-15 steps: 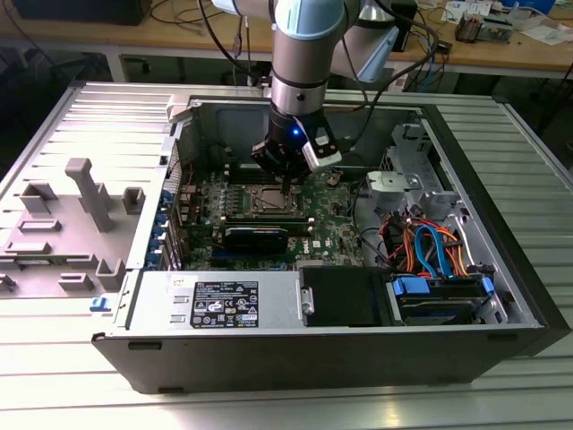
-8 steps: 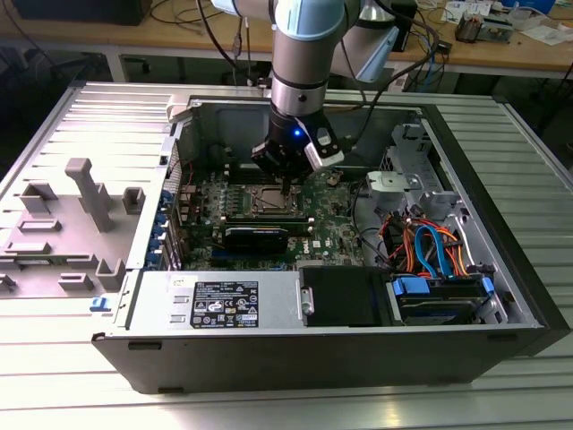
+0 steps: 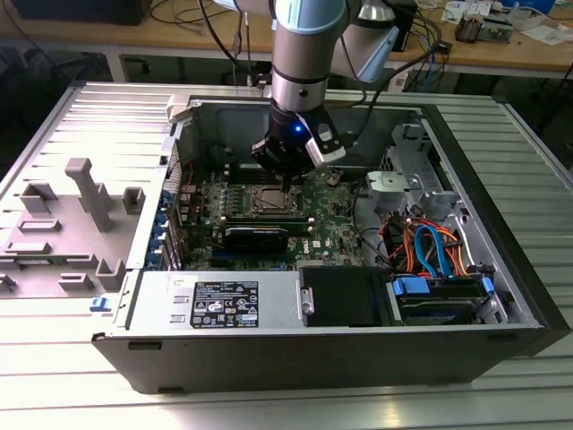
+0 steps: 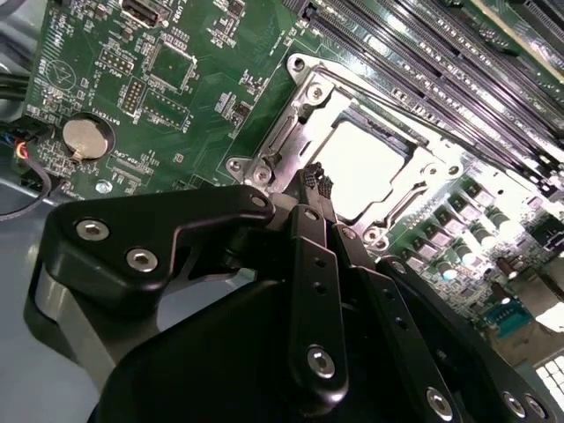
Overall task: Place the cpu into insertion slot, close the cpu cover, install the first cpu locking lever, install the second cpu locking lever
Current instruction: 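Install the second cpu locking lever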
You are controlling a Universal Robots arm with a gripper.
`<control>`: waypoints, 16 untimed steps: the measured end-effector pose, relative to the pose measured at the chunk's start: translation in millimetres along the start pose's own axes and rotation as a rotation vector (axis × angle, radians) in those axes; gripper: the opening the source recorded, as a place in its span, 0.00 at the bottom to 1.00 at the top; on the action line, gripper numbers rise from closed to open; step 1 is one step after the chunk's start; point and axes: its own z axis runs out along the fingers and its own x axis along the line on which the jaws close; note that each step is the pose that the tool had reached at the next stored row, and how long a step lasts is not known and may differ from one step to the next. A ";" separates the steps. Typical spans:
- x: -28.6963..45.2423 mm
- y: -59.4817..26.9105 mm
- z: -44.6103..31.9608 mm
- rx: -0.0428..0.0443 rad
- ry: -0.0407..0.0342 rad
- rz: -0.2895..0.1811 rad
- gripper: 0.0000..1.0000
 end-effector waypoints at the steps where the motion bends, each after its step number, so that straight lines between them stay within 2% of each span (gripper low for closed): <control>1: 0.0 0.0 -0.6 -0.0001 -0.0001 0.000 0.11; 13: 0.6 -9.5 -1.5 0.0002 0.0000 0.001 0.11; 16: 0.5 -10.1 -1.2 -0.0002 -0.0004 0.018 0.11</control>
